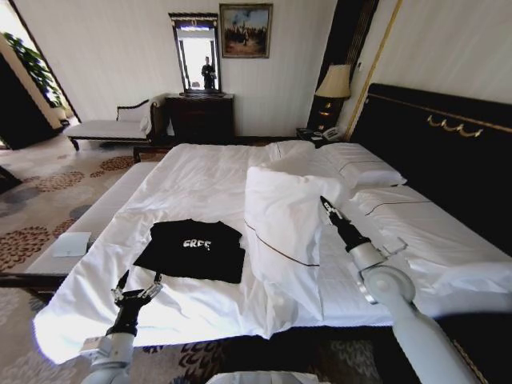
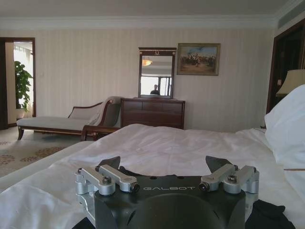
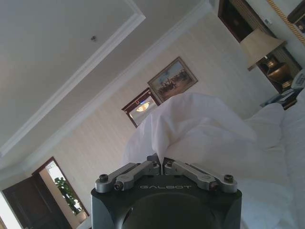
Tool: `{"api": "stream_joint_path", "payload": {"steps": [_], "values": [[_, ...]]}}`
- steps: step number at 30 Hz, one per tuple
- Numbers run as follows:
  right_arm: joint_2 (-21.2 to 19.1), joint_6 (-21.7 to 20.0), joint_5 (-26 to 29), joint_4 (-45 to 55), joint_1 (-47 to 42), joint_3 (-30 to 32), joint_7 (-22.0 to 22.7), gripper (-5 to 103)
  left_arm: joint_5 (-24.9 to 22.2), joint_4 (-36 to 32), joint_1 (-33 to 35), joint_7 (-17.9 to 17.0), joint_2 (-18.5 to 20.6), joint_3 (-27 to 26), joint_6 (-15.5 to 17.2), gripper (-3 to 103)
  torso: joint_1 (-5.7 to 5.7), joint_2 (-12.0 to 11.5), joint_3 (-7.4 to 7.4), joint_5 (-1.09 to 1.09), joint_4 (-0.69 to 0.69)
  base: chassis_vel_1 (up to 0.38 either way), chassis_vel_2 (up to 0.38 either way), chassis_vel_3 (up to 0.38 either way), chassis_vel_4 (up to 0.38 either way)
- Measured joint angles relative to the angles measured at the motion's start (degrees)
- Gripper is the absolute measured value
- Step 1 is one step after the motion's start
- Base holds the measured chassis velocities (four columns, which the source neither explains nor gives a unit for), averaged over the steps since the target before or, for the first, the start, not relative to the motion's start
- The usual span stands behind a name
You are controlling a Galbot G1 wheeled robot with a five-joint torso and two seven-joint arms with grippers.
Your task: Fold the clothes on the bed.
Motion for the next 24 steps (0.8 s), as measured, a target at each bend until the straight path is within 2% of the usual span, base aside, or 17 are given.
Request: {"api": "stream_joint_path", "payload": {"steps": [8, 11, 18, 21, 22, 24], "values": [[2.33, 1.52, -0.12, 4.75, -7.03, 6.08, 4.13, 0, -1.35, 0.45, -0.62, -0.06, 0.94, -0.08, -0.17, 100, 0.0, 0.0, 0.0, 0.0, 0.01, 0.0, 0.0, 0.0, 0.0], [5.32, 3.46, -0.64, 7.04, -10.41, 8.59, 7.01, 0, -2.02, 0.77, -1.41, -0.2, 1.4, -0.02, -0.17, 100, 0.0, 0.0, 0.01, 0.0, 0.0, 0.0, 0.0, 0.0, 0.0], [9.59, 6.76, -2.8, 10.37, -16.09, 13.04, 11.37, 0, -2.79, 1.21, -2.27, -0.29, 2.0, 0.09, -0.1, 100, 0.01, 0.0, 0.01, -0.01, -0.01, 0.0, 0.0, 0.0, 0.0], [12.05, 9.02, -6.45, 12.78, -18.65, 15.14, 16.17, 0, -3.23, 1.67, -3.19, -0.36, 2.21, 0.17, 0.04, 100, 0.01, 0.0, 0.01, -0.01, -0.01, 0.0, 0.0, 0.0, 0.0], [12.05, 9.02, -6.45, 12.78, -18.65, 15.14, 16.17, 0, -3.23, 1.67, -3.19, -0.36, 2.21, 0.17, 0.04, 100, 0.01, 0.0, 0.01, -0.01, -0.01, 0.0, 0.0, 0.0, 0.0], [12.55, 9.99, -8.9, 14.32, -20.06, 16.01, 21.29, 0, -3.36, 1.96, -3.69, -0.39, 2.2, 0.34, 0.13, 100, 0.01, 0.0, 0.01, -0.01, -0.02, 0.0, 0.0, 0.0, 0.0]]}}
